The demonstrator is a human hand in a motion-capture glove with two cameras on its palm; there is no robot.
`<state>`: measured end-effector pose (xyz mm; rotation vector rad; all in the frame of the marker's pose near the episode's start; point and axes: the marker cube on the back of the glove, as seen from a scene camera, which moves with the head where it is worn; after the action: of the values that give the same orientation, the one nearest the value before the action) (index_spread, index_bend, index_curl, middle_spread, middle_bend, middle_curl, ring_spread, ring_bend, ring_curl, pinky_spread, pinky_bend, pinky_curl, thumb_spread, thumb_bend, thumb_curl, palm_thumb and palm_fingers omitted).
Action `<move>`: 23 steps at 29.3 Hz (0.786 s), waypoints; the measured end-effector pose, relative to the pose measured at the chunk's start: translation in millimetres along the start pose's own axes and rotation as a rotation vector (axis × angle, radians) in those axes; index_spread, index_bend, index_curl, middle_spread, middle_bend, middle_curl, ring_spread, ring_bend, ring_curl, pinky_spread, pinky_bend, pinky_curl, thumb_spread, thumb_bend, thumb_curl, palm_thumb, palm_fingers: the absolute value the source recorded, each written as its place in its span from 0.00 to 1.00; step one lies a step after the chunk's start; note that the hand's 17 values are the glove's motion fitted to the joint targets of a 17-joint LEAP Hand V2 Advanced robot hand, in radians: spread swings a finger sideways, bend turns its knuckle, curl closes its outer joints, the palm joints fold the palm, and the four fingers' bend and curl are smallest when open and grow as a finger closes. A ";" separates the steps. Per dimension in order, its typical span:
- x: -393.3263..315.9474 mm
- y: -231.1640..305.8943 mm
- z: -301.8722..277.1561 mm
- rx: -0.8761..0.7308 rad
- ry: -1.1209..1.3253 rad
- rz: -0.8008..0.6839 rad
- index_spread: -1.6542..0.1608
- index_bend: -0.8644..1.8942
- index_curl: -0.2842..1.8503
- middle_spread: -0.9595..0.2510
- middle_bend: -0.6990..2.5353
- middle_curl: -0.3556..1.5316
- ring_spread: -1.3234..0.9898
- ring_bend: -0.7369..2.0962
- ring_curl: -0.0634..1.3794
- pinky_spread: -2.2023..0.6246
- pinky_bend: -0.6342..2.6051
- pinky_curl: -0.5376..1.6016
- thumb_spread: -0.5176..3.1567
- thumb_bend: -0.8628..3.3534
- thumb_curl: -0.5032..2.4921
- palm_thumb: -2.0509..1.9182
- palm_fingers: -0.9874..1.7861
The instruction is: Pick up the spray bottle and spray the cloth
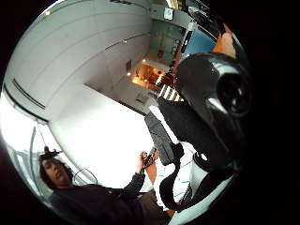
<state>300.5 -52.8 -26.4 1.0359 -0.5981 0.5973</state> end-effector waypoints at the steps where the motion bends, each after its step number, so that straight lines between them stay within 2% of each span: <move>1: 2.7 2.0 1.1 0.001 -0.003 0.003 0.76 0.37 0.36 0.63 0.38 0.44 0.50 0.47 0.35 0.70 0.32 0.43 0.49 0.20 0.25 0.62 0.84; 6: 15.9 16.7 7.3 -0.015 -0.010 0.040 0.76 0.37 0.36 0.63 0.38 0.45 0.49 0.47 0.35 0.69 0.33 0.44 0.49 0.20 0.25 0.62 0.84; 13: 15.1 41.7 2.4 -0.135 0.027 0.012 0.76 0.37 0.36 0.64 0.38 0.45 0.50 0.47 0.35 0.68 0.35 0.45 0.49 0.20 0.25 0.62 0.84; 23: -39.7 -10.2 1.8 -0.295 0.150 -0.118 0.76 0.39 0.37 0.64 0.39 0.45 0.49 0.48 0.35 0.68 0.34 0.44 0.49 0.20 0.25 0.62 0.86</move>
<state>279.9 -65.0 -59.7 0.7360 -0.4735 0.4620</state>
